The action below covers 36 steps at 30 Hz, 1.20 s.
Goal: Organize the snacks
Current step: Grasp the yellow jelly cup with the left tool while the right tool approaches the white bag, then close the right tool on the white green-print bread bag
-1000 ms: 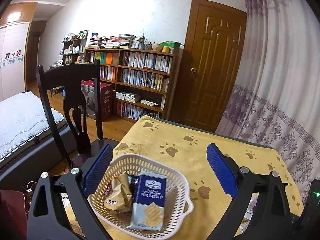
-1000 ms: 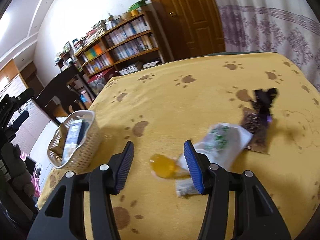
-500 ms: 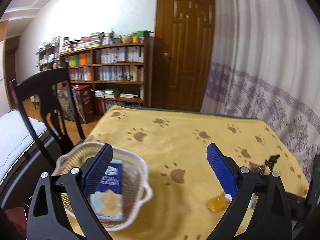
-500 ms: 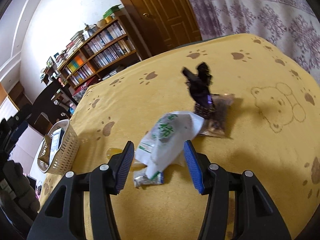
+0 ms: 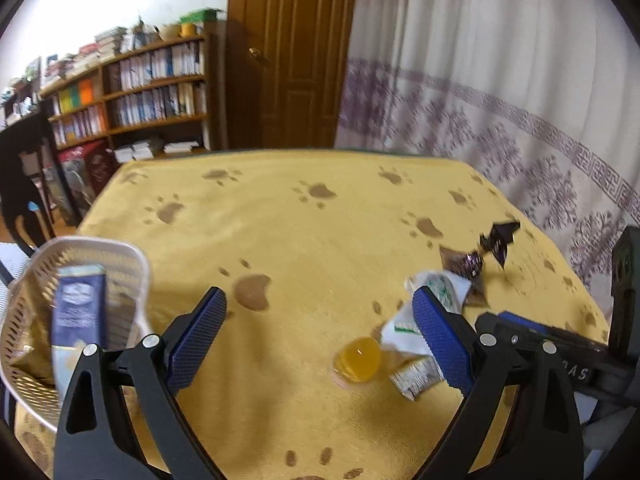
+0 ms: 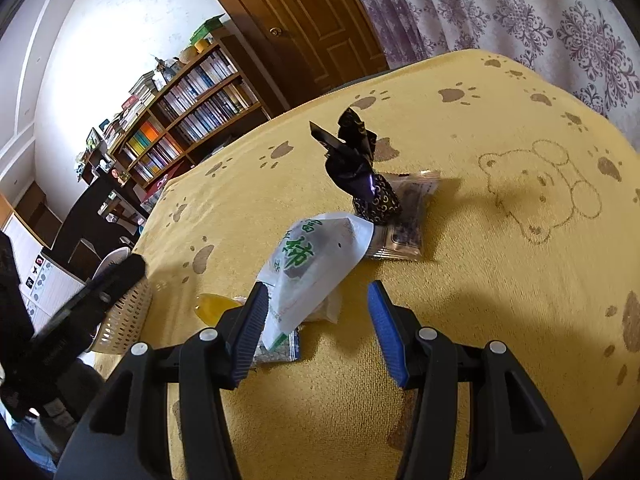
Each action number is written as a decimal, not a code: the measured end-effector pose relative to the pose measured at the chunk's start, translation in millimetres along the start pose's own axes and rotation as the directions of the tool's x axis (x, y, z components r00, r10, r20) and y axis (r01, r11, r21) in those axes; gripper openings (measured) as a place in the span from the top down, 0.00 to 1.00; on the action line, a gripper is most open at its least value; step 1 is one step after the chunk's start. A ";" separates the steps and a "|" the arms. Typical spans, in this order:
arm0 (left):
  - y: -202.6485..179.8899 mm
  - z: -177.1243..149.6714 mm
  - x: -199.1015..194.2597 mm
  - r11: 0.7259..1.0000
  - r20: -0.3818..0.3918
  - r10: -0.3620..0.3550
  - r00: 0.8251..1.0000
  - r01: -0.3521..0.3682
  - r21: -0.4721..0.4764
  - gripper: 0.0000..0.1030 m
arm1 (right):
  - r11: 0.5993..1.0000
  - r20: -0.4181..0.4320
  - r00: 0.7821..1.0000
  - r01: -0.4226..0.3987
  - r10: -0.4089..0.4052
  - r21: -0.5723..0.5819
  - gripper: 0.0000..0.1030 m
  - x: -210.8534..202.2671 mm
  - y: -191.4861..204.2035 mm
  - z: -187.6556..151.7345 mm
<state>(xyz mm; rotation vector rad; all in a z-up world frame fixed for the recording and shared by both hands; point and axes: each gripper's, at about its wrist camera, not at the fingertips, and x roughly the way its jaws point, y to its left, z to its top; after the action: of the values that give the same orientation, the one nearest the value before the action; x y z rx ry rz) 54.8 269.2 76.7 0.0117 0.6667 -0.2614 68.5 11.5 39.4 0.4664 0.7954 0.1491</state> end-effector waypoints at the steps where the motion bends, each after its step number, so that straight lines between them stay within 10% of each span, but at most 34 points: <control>1: -0.9 -2.0 4.9 1.000 -0.014 -0.010 1.000 0.010 -0.001 0.13 | 1.000 0.000 1.000 -0.001 0.001 0.002 0.49 0.1 -0.8 -0.2; 19: -12.2 -24.5 47.6 0.995 -0.153 -0.096 0.984 0.099 0.009 0.29 | 1.000 -0.010 1.000 0.002 -0.001 0.029 0.49 3.8 -8.9 -1.3; 26: -18.0 -38.6 67.9 0.994 -0.220 -0.095 0.971 0.104 0.030 0.59 | 1.000 -0.017 1.000 0.002 -0.002 0.025 0.49 6.3 -7.3 -1.1; 36: -18.4 -36.3 62.3 0.992 -0.201 -0.107 0.974 0.118 0.042 0.66 | 1.000 -0.023 1.000 0.008 -0.008 0.016 0.49 9.2 -4.8 -0.2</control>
<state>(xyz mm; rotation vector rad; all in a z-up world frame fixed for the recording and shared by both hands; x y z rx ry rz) 75.2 240.2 11.3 0.0522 0.8602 -0.3910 74.5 10.0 31.1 0.4769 0.8214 0.1411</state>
